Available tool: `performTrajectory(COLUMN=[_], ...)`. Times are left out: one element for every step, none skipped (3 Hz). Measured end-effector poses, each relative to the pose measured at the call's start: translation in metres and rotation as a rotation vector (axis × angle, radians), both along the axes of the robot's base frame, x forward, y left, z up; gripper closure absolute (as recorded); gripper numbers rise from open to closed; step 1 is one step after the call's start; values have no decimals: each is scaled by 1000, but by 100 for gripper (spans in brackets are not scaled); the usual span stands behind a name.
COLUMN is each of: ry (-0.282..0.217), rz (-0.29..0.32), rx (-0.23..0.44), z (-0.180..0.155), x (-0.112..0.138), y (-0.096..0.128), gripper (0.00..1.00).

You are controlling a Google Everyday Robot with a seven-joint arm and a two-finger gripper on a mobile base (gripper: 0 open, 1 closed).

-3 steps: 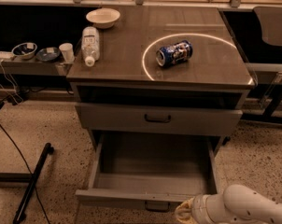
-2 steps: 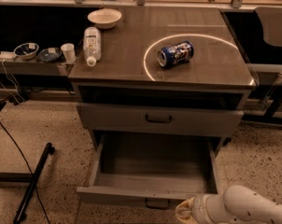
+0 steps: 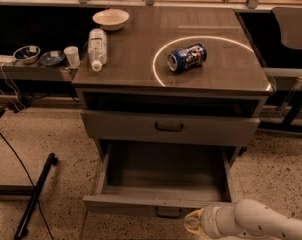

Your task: Close middle drawer

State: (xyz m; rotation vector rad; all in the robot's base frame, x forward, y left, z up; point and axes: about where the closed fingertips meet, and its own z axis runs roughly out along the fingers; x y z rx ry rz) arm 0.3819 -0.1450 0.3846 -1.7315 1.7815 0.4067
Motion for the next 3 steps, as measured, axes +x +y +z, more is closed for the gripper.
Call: performTrajectory(ry=[-7, -1, -2], rz=[-27, -67, -67], rx=[16, 60, 60], z=[-6, -14, -14], x=[13, 30, 30], y=[2, -1, -1], gripper=[100, 100, 100])
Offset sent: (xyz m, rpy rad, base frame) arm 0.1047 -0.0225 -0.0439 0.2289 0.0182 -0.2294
